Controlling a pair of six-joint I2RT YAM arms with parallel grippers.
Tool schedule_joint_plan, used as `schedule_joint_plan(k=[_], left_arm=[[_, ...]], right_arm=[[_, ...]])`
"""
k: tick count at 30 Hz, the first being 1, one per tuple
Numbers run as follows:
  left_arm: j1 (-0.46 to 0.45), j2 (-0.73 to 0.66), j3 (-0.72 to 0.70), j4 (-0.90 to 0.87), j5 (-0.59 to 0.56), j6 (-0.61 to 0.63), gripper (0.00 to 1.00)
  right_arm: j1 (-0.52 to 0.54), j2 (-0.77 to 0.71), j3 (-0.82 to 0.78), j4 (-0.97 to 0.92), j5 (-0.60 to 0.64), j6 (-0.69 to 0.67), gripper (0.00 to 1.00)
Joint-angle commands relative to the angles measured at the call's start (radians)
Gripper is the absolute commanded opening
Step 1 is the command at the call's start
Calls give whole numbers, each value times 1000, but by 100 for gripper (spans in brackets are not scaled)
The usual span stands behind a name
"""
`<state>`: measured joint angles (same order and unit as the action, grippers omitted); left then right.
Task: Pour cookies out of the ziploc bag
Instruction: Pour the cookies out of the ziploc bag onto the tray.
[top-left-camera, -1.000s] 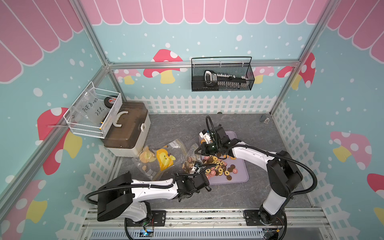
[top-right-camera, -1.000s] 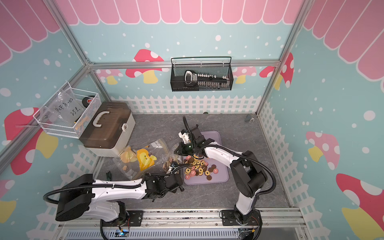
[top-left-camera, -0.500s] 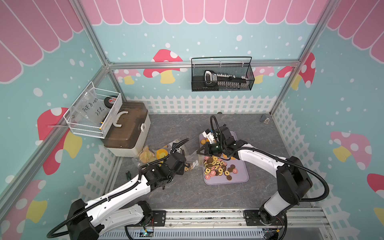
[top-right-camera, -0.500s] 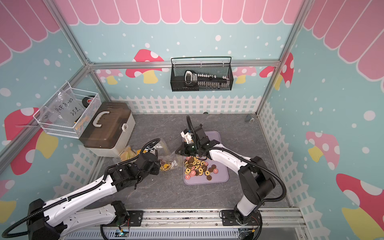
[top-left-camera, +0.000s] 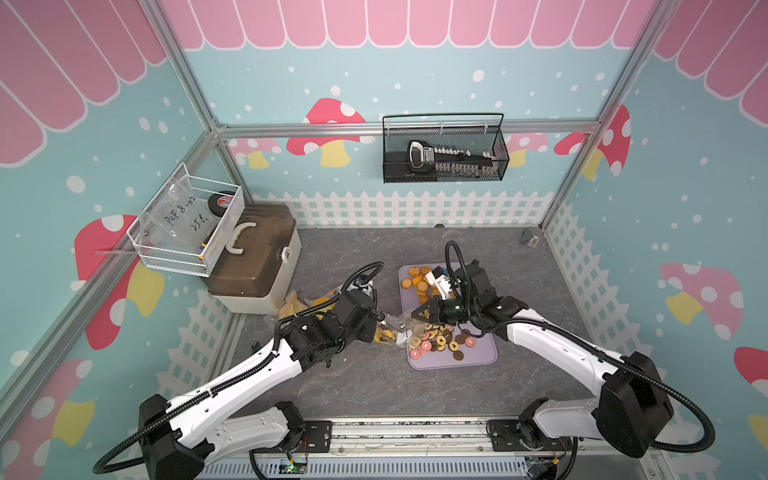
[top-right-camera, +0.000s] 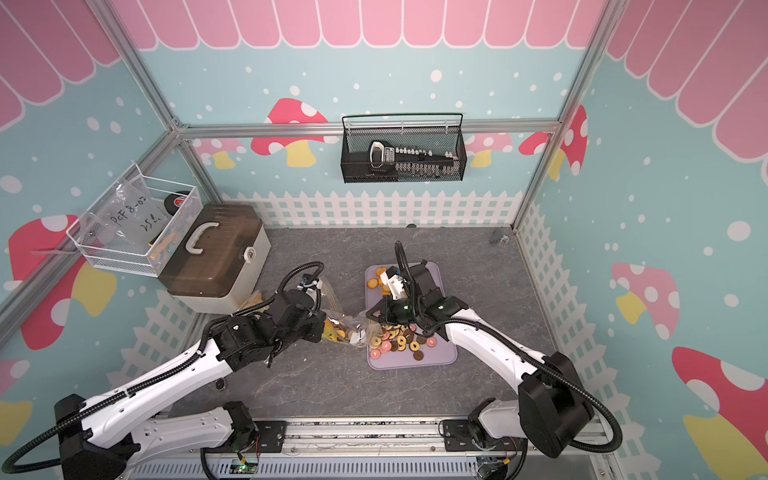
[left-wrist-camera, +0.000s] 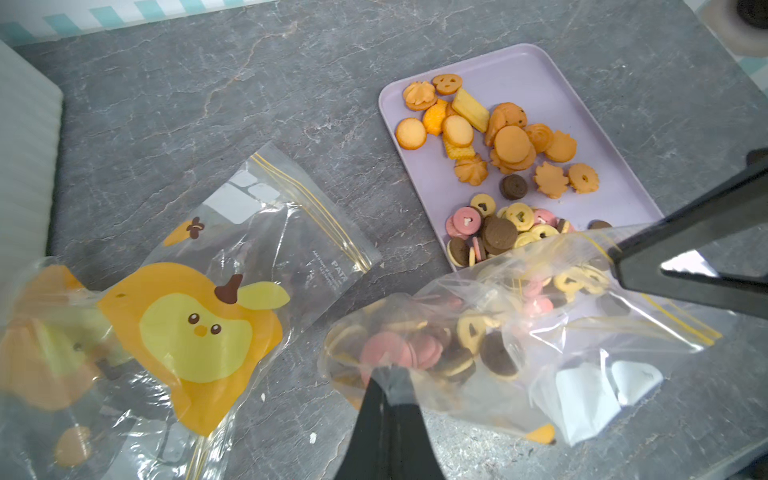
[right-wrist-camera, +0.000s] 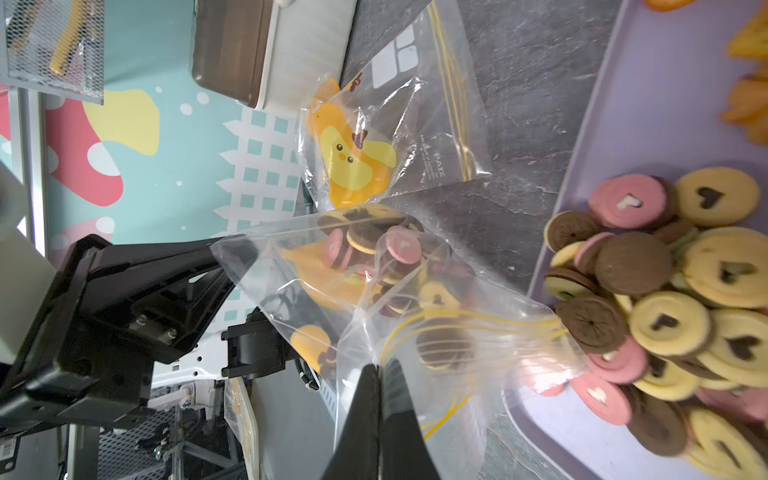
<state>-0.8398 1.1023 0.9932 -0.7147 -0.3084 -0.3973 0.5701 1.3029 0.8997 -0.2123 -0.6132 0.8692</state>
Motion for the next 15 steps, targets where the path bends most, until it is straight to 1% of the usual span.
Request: schedule_joint_plan(k=[1,8,12,15], left_arm=[[-19,21,47,-5,31,13,0],[-91,128,116,27,42,4,0],[-130,193,173,29,32,-1,0],[-157,244,214,35,38,1,0]], right_arm=[[-45,-40,-40,-43,10,-17,0],[-129,-61,-91,-76,-22,-69,0],[-168,-88,-91,-121,-26,-102,0],[-221,-102,-88,-172,-42,-146,0]])
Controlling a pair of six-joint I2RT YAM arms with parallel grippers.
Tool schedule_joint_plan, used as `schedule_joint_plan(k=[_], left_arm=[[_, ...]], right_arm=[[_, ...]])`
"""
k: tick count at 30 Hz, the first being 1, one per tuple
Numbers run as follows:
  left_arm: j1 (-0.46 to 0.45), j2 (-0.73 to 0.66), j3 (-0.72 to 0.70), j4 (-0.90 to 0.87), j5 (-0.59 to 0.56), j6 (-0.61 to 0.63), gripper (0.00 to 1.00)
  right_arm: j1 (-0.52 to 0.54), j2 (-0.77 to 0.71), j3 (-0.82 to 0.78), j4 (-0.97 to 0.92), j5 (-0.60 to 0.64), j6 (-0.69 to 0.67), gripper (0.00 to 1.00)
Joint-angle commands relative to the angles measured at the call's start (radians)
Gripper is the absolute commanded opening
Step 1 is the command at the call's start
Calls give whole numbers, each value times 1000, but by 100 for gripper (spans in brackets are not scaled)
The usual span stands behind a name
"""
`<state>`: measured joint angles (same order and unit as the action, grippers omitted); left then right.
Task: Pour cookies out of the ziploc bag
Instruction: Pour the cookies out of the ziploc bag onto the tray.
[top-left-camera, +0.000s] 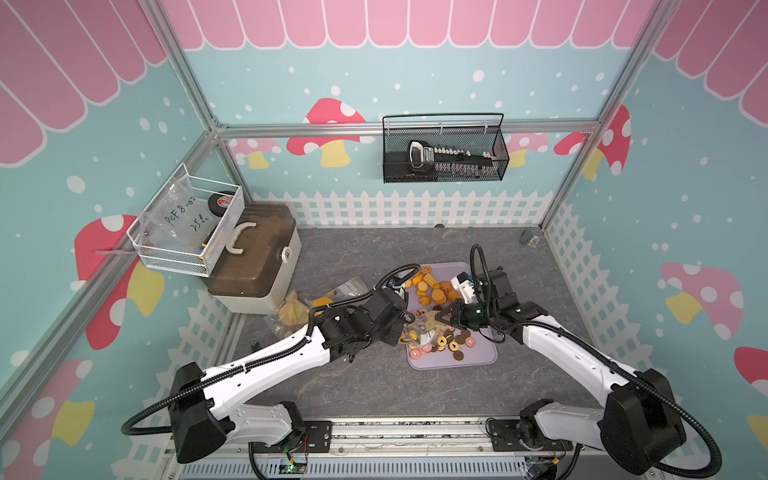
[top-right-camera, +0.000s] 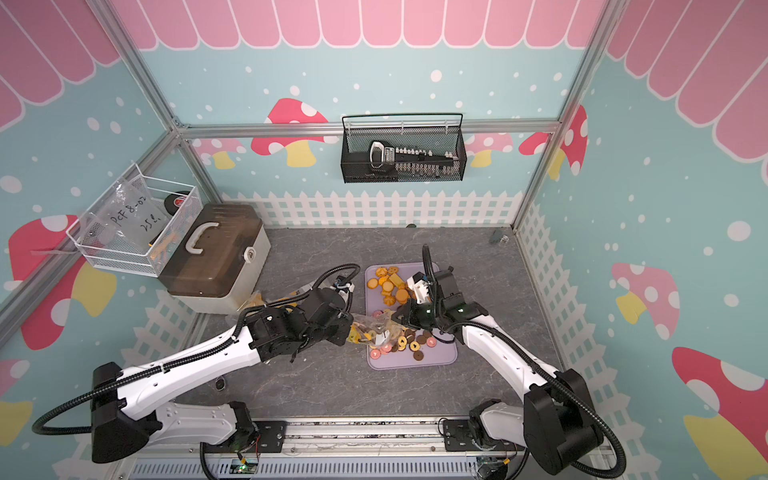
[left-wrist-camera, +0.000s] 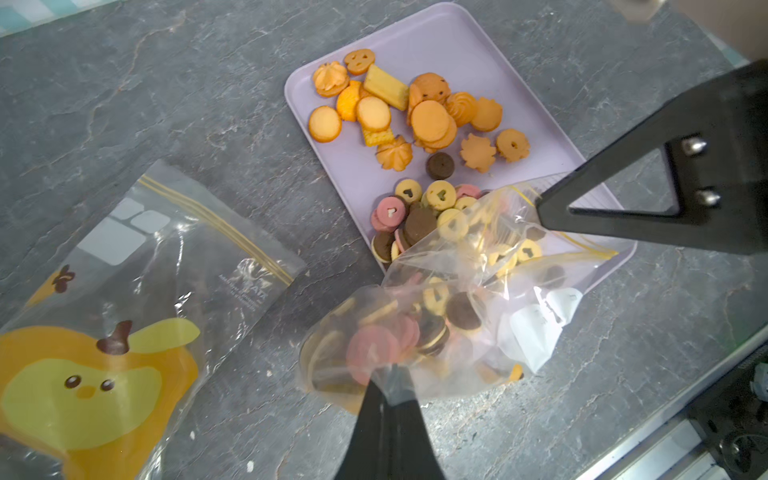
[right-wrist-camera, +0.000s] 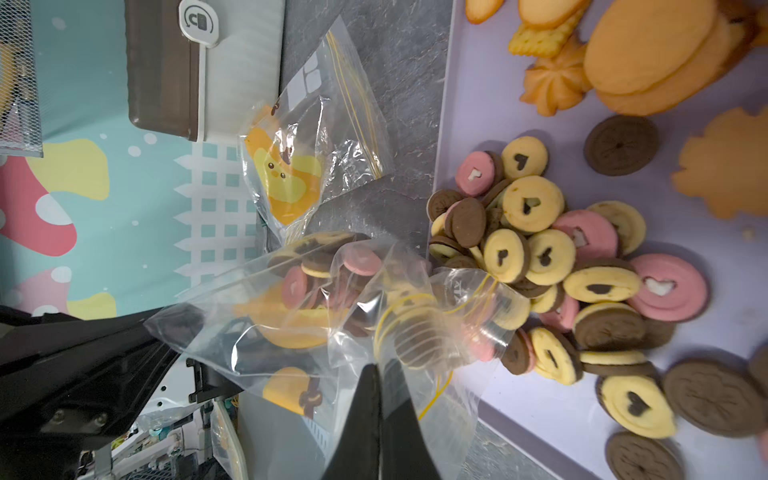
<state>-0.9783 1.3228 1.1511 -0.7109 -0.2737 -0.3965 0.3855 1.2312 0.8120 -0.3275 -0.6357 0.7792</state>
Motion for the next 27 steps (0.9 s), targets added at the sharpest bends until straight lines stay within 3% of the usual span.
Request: schedule_joint_plan(k=[1,20,27], left_arm=[[-26,42,75,32,1,3,0],[-40,277,222,78,63,15,0],[-40,317,298,61,67,33,0]], right_arm=[[-56,-37,-3,-68,-28,-64,0],[-164,20,-33,-188,9,-221,2],[-187,-26,-28,-235,45,-258,41]])
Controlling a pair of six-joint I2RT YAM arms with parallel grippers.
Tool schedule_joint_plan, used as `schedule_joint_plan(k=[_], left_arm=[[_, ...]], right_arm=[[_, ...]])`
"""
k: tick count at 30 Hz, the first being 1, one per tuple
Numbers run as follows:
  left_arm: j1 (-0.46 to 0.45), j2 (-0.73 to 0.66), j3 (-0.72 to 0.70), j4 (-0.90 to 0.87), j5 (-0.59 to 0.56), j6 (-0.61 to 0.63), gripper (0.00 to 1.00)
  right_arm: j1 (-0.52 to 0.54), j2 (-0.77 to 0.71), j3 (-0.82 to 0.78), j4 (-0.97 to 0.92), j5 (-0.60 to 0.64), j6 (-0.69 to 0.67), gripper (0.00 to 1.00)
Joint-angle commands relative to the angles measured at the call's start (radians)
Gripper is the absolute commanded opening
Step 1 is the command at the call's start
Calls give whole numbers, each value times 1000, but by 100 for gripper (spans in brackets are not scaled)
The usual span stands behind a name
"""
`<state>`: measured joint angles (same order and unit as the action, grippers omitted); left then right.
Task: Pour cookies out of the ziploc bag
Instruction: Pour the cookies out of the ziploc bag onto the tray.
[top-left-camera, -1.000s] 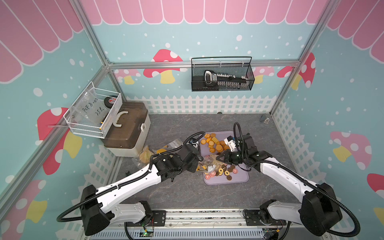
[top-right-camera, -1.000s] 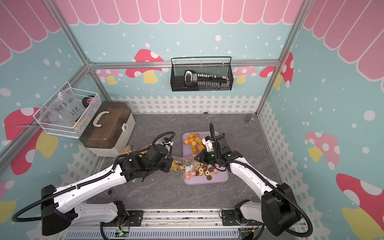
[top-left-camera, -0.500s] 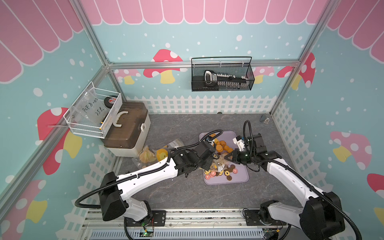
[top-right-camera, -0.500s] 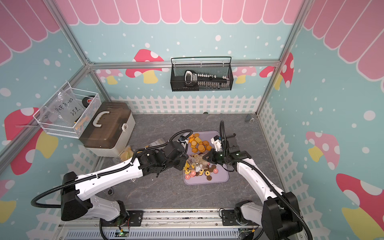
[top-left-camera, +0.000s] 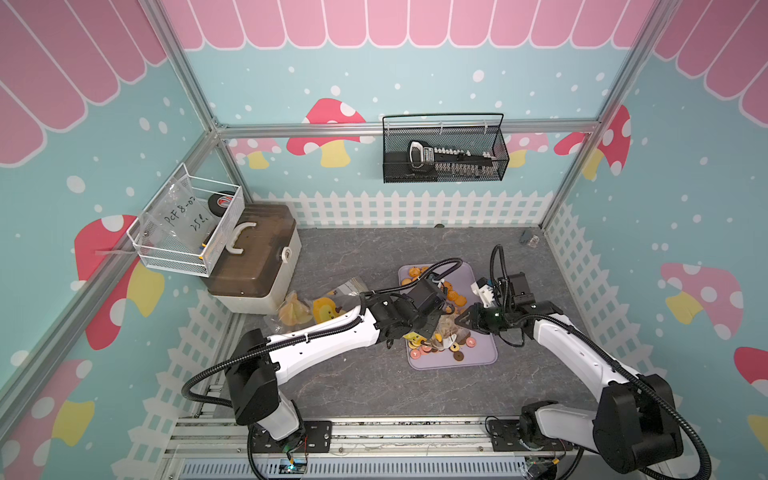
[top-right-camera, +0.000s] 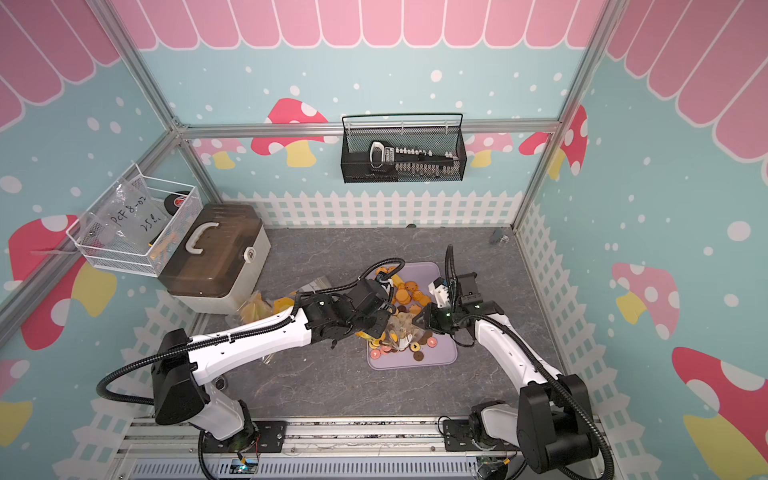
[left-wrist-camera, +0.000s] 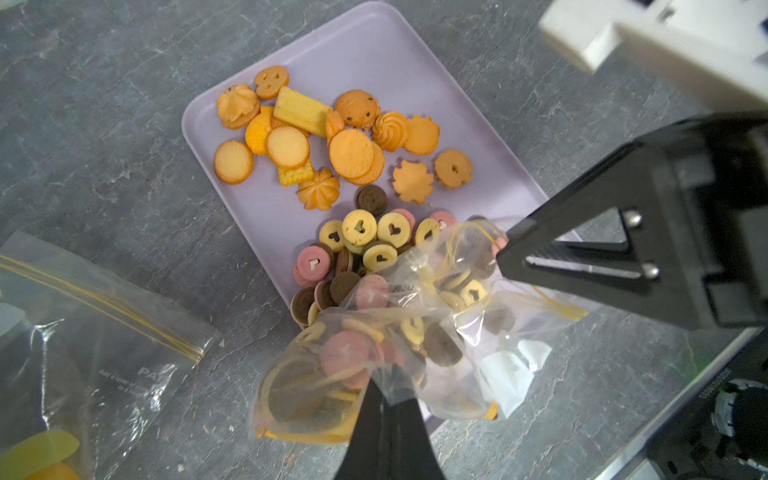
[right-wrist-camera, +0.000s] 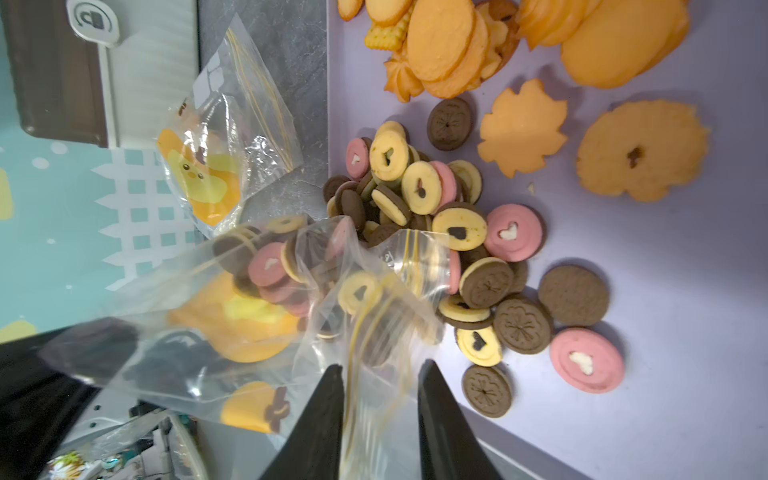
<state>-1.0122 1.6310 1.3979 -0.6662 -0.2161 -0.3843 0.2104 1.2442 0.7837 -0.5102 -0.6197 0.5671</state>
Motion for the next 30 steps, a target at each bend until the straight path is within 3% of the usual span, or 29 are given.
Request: schedule_joint_plan(k=[1,6,10,17,25,30], left_arm=[[-5,11,57,12,8,22,0],[-6,13,56,5,-1,24,0],[-6,6,56,2,1,23,0],[-6,-7,65,-15,-8,36,0],[-5,-8,67,-19,-4,37,0],[0,-14,60,-11,13,32,0]], right_arm=[[-16,-60,17,-81,51,-61,48],[-22,-172,91,-188,155,-101,67],[-21,-245,107,-178,138,-104,78],[9,-227,106,-101,21,-112,78],[186,-167,136,-61,108,-137,79],[244,-139,103,33,132,-140,79]])
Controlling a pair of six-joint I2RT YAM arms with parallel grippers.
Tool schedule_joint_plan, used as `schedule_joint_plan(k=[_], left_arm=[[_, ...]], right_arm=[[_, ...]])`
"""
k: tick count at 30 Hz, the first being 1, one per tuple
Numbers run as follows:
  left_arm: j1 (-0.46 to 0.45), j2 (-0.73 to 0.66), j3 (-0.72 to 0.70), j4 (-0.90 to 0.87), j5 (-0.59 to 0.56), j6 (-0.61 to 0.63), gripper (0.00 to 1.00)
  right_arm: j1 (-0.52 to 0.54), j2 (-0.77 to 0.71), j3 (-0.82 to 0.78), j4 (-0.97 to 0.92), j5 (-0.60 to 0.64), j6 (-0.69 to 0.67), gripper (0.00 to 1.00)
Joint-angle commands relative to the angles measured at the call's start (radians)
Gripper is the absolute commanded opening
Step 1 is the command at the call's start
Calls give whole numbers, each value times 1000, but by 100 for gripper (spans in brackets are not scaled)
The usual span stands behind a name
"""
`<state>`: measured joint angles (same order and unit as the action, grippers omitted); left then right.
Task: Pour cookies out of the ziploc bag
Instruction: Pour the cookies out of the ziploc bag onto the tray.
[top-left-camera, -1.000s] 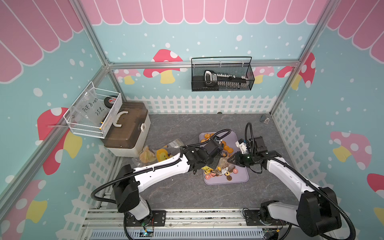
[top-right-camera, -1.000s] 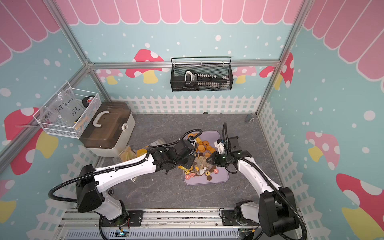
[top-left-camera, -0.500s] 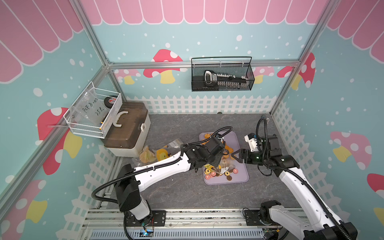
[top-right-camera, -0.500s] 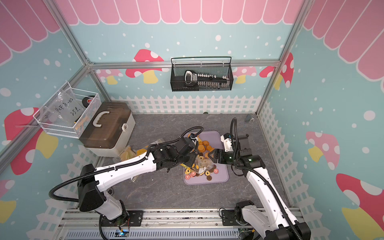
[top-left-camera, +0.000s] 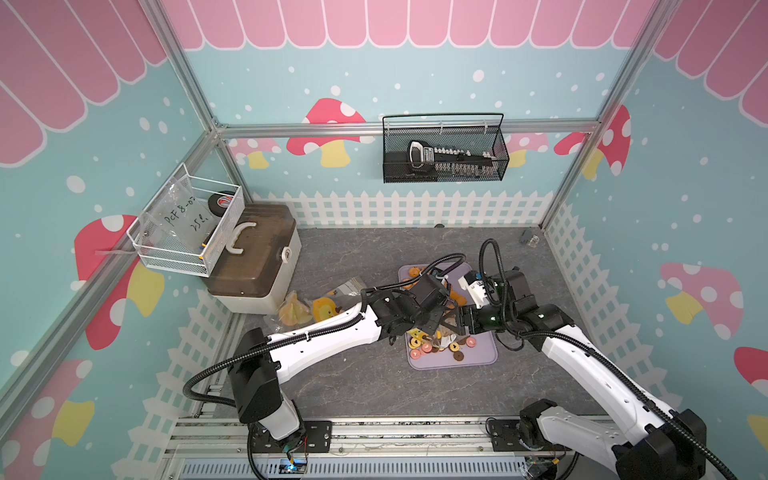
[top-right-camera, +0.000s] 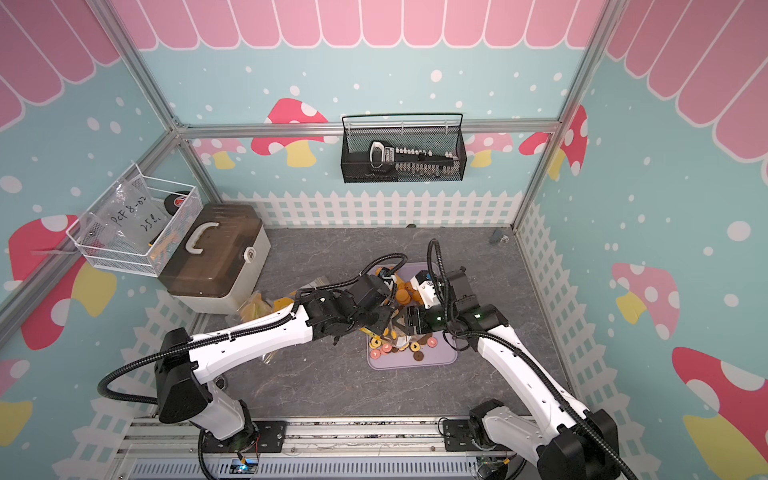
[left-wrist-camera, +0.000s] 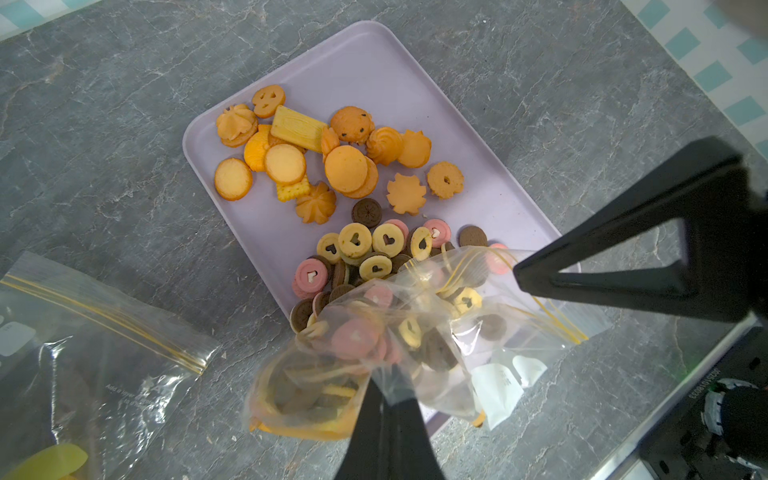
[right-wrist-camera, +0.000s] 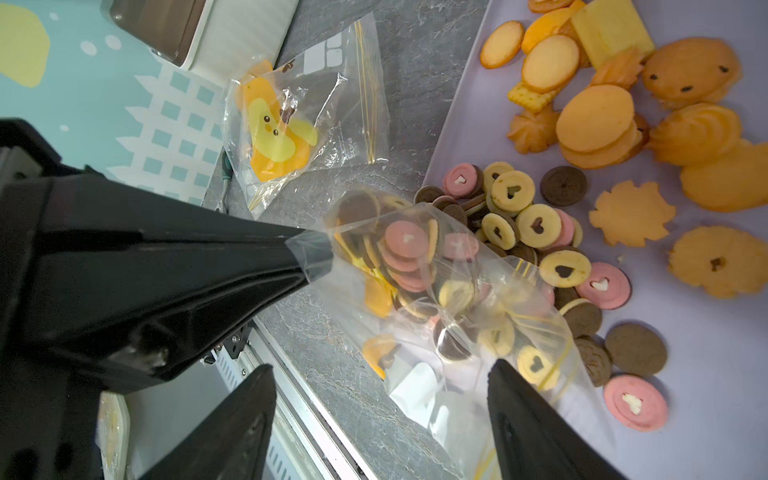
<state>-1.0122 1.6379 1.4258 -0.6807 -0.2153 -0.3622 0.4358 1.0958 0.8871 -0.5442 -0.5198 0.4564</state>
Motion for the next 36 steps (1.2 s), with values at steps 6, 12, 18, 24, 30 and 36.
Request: schedule_joint_plan(k=[6,12,18,24,30,36], left_arm=[[12,-45,2,44,51,-4,0],[21,-56,-9,59,68,-9,0],[21,-55,-10,64,83,-9,0],[22,-51,-10,65,98,-6,0],[23,-49,-16,66,111,-8,0],[32,-91,-69,77,101,-20,34]], right_arm=[[52,24,-40,177,47,-42,79],[79,65,-54,223,56,-60,71],[92,113,-49,247,51,-68,54],[94,121,-48,269,60,-66,40],[95,122,-65,315,72,-31,16],[95,120,-104,395,66,38,4]])
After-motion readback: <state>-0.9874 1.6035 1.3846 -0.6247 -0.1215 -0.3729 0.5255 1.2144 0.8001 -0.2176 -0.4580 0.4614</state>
